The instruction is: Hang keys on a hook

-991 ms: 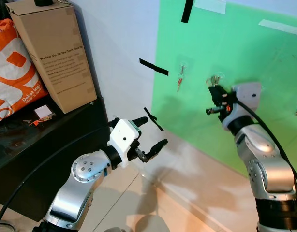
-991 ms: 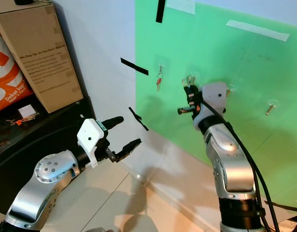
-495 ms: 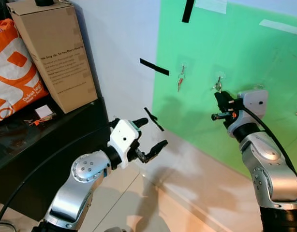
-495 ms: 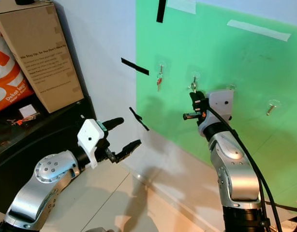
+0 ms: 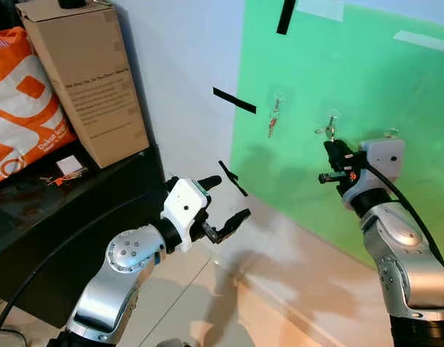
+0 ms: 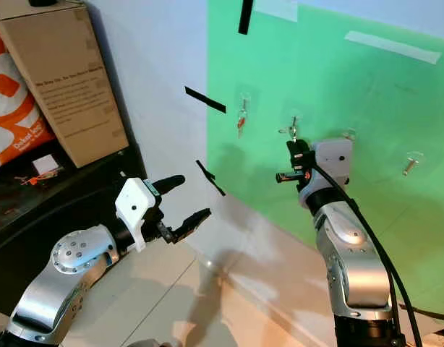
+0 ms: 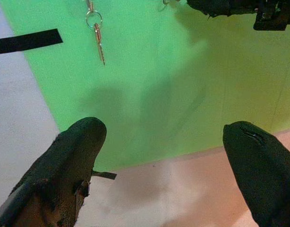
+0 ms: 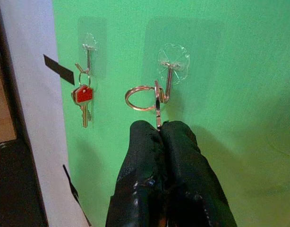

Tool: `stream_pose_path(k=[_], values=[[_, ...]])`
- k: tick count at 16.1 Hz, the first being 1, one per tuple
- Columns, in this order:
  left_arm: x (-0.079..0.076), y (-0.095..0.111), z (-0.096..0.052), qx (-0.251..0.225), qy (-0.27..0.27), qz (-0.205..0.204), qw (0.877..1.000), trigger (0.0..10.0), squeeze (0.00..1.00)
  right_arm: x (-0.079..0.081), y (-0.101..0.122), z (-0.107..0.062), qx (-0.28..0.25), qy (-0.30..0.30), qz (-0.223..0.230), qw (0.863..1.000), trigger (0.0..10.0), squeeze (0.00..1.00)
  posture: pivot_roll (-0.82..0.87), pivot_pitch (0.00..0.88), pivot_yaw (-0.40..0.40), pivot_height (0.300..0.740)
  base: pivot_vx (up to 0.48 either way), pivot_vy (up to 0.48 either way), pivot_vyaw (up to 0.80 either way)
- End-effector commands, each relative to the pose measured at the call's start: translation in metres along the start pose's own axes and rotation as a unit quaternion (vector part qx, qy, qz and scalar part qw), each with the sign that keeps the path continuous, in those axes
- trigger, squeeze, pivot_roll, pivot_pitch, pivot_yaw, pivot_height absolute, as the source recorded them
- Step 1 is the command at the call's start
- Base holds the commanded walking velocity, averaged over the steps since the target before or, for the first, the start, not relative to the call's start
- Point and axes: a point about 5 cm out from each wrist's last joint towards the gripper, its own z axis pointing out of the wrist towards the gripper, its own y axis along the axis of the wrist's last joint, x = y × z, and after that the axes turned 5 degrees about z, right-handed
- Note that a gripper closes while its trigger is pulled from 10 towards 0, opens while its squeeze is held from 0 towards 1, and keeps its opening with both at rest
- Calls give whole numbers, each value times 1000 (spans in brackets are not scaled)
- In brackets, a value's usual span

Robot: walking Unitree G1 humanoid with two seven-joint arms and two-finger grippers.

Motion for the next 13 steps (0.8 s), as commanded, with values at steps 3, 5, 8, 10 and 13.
stream_pose_path(k=[3,5,8,10,13], values=[[3,0,-1,2,3,6,1000,10000,0,-6,8,-4,-23,-12,11,1000,10000,0,-41,0,11,740,0,0,0],[3,1,0,2,4,7,1000,10000,0,-3,10,-3,-27,-3,1,1000,10000,0,-40,0,11,740,0,0,0],[4,0,0,3,6,8,1000,10000,0,0,15,1,-37,8,1,999,10000,0,-37,0,8,740,0,0,0],[4,0,0,3,7,8,1000,10000,0,0,18,3,-42,9,8,999,10000,0,-38,0,8,740,0,0,0],[4,-1,1,3,7,8,1000,10000,0,1,20,4,-47,11,-2,999,10000,0,-40,0,9,740,0,0,0]])
